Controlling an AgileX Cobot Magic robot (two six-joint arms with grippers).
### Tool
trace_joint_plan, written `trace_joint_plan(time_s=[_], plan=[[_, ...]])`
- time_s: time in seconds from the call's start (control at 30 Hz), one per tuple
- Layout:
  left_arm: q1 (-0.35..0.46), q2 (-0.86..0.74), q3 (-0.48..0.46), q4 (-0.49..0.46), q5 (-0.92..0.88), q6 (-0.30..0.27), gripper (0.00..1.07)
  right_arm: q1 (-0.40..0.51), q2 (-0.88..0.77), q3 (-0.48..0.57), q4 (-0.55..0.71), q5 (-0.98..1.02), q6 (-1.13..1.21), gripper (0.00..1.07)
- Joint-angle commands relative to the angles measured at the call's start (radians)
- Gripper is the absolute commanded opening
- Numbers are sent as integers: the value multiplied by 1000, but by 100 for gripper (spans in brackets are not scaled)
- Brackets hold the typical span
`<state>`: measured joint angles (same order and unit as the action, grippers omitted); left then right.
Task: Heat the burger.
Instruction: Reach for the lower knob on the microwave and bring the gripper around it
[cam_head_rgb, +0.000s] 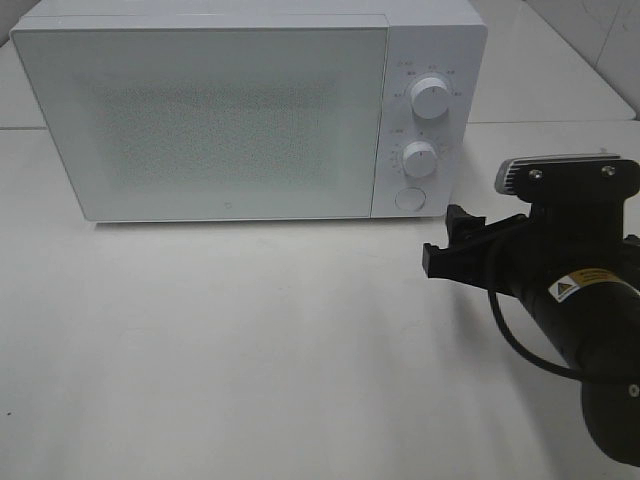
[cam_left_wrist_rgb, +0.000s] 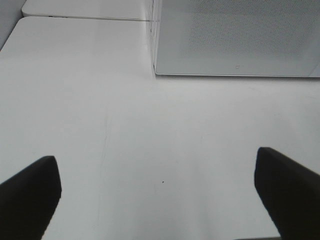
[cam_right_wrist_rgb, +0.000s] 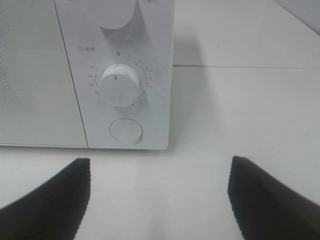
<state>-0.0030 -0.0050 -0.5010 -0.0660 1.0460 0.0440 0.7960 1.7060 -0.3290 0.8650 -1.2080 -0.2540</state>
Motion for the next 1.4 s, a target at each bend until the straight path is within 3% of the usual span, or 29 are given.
trace_joint_plan(time_s=[0.03,0.3,1.13,1.4], plan=[[5,-25,4,-6,-9,3,98,11,31,-42,12,-149,-28,75],[5,-25,4,-6,-9,3,98,11,86,-115,14,-141,-29,75],[5,-25,4,-6,-9,3,98,8,90,-116,9,-115,32,75],[5,-25,4,-6,-9,3,98,-77,104,-167,-95,-76,28,75]])
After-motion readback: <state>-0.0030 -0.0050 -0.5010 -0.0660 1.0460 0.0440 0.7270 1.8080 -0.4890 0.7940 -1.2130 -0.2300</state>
